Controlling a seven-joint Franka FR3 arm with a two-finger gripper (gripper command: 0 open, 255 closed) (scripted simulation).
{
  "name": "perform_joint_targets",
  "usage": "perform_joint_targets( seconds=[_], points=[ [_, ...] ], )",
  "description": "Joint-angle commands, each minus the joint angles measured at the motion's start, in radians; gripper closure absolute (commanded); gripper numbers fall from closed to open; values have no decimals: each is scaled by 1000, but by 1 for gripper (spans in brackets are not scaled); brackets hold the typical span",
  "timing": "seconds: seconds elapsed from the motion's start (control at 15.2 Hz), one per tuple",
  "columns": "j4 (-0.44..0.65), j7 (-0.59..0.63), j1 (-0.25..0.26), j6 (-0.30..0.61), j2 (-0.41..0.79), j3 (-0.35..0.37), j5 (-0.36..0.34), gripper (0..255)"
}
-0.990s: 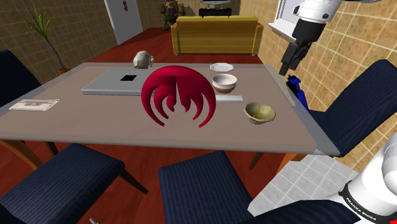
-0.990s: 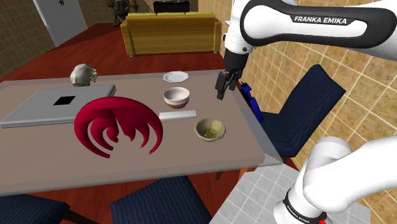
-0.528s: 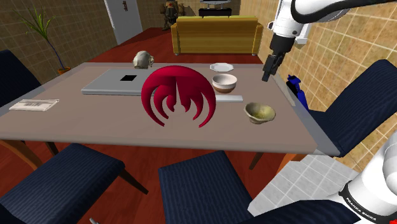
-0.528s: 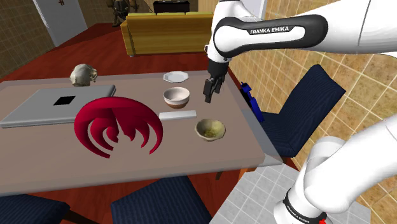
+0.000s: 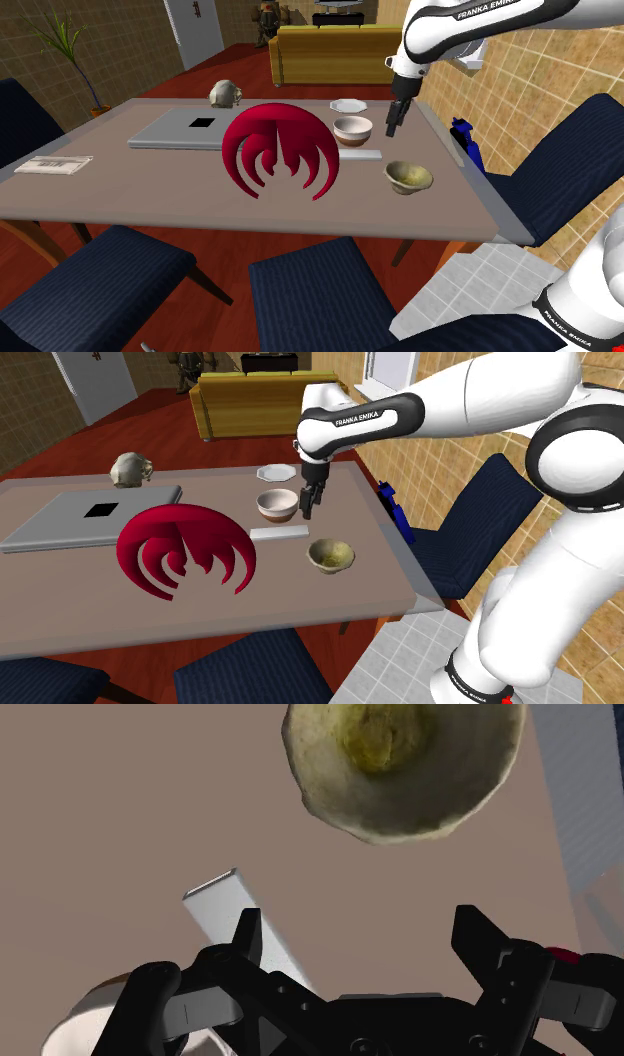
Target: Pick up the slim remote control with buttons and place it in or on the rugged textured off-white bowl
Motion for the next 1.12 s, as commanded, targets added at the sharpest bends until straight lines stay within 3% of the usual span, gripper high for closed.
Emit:
perform_joint_targets(
  seconds=[0.0, 0.46, 0.86, 1.06],
  points=[
    [49, -53, 0, 22, 80, -7, 10, 0],
    [271, -194, -9, 52, 362, 3, 44, 0],
    [524, -288, -26, 31, 613, 30, 53, 0],
    [504, -290, -26, 65, 627, 32, 56, 0]
  ],
)
